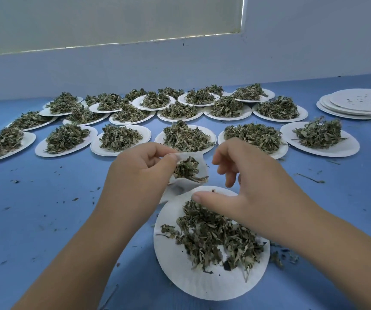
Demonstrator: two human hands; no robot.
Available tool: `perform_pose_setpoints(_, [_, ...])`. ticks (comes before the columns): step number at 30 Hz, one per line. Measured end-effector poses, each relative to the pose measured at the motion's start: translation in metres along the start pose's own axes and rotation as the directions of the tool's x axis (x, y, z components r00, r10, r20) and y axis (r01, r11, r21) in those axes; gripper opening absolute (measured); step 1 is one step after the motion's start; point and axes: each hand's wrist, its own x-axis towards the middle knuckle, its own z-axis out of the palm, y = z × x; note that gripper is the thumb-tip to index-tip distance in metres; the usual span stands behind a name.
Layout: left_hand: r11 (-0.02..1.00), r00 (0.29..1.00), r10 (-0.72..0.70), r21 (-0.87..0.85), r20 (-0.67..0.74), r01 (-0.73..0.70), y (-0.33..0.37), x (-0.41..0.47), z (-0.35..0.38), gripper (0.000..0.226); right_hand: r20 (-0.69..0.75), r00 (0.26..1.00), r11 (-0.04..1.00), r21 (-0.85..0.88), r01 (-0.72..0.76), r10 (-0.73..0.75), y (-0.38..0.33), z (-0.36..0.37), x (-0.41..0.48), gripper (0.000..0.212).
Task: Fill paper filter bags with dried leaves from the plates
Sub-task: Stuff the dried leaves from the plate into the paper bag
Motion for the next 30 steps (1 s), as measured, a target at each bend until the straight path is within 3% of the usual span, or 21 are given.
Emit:
perform_pose_setpoints(6, [0.998,0.999,0.053,0.027,-0.009,-0.053,0.002,-0.002,0.001,0.017,-0.105,0.990,0.996,-0.013,0.088,-0.089,-0.001,0.004,0.001,0.008])
perform_pose_setpoints(14, [0.994,0.991,0.100,0.040,0.092,-0.104,0.011,-0.013,0.011,0.017,-0.149,0.979,0.988,-0.078,0.132,-0.142,-0.001,0.012,0.005,0.012])
perform_pose_setpoints(20, [0.994,0.996,0.086,0.062,0.012,-0.087,0.008,-0.008,0.005,0.016,-0.210,0.946,0.969,-0.070,0.239,-0.248,-0.001,0.002,0.001,0.015])
perform_pose_setpoints(22, [0.997,0.997,0.073,0.015,-0.004,-0.073,0.008,-0.007,0.003,0.016,-0.140,0.946,0.956,-0.066,0.285,-0.292,-0.002,0.001,-0.002,0.025])
perform_pose_setpoints(26, [0.995,0.995,0.092,-0.028,0.036,-0.091,0.009,-0.011,0.006,0.017,0.144,0.939,0.926,-0.172,0.336,-0.314,-0.007,0.009,-0.002,0.042])
perform_pose_setpoints(30, [0.992,0.991,0.126,0.001,0.053,-0.126,0.010,-0.012,0.008,0.017,0.166,0.934,0.917,-0.199,0.345,-0.316,-0.008,0.012,0.001,0.046])
